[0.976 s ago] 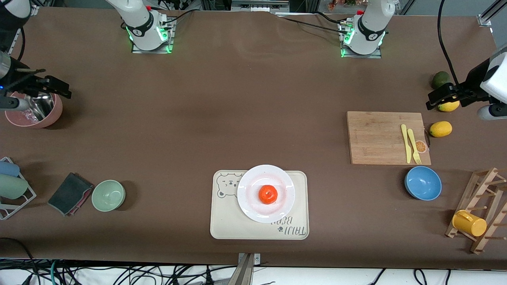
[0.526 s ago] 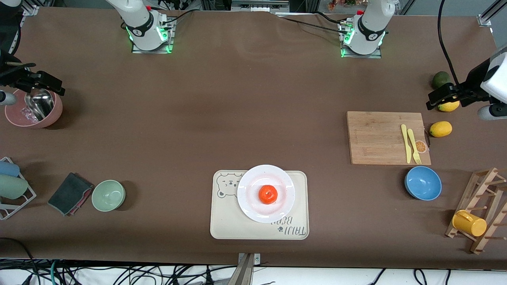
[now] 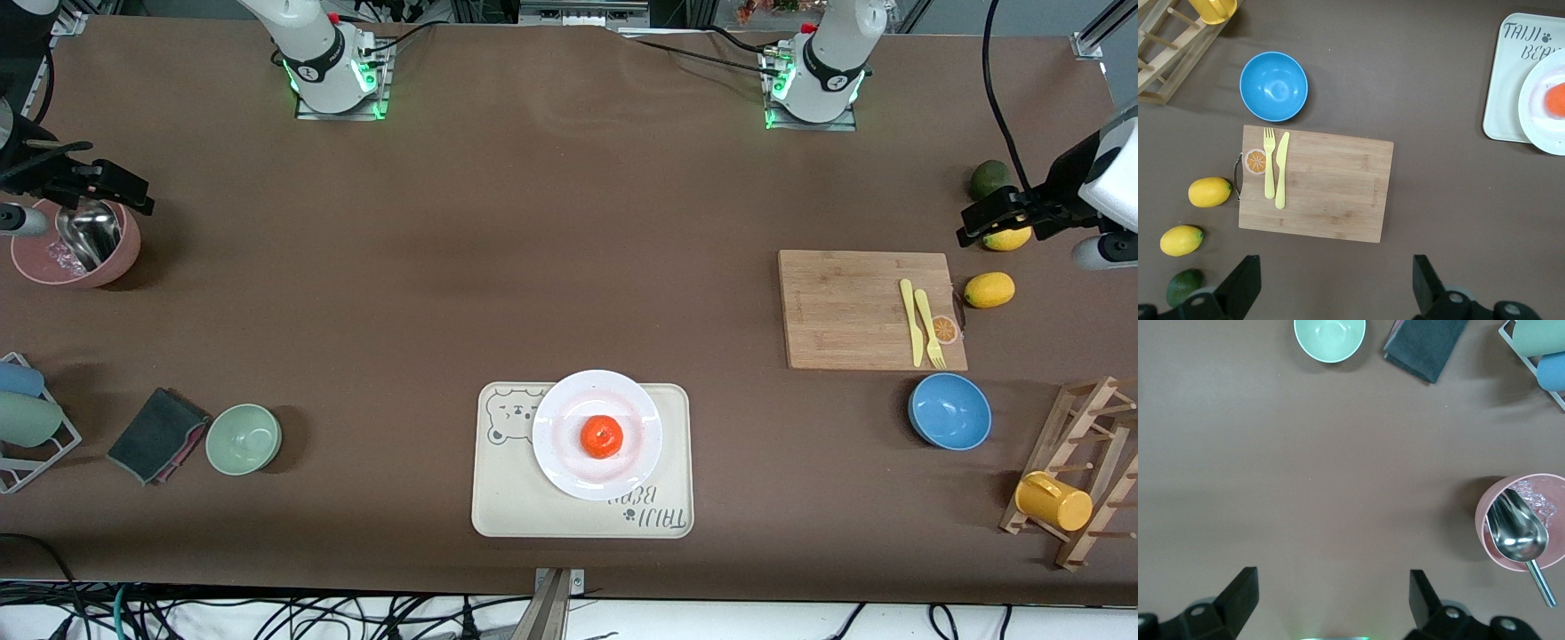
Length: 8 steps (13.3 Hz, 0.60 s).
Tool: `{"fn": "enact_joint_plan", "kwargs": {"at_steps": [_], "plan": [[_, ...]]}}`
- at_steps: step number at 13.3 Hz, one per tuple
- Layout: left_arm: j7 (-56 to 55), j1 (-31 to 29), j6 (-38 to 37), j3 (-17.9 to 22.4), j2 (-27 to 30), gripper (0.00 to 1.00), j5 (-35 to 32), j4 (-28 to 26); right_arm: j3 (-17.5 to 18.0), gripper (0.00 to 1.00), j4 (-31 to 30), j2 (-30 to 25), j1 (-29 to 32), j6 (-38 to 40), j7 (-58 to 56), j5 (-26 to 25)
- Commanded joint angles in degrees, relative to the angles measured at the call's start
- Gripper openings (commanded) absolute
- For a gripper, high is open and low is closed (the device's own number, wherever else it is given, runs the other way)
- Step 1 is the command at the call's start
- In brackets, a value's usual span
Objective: Place orange and plate with both arms
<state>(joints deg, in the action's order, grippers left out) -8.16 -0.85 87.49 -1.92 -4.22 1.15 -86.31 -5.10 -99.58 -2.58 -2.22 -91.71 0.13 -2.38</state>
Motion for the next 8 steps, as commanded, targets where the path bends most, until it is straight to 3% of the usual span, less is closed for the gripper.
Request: {"fn": "enact_joint_plan", "kwargs": {"at_steps": [1,8], "plan": [[0.2,-0.2,-1.1,-0.1,-0.5,1.0,-0.4,1.3,1.0,1.0,0.9,-0.1,0.8,1.4,0.8,-0.3],[0.1,-0.2,-1.1,-0.1,-0.5,1.0,-0.4,1.3,1.1,1.0,2.0,0.2,0.6,1.5,5.2,-0.3]]}}
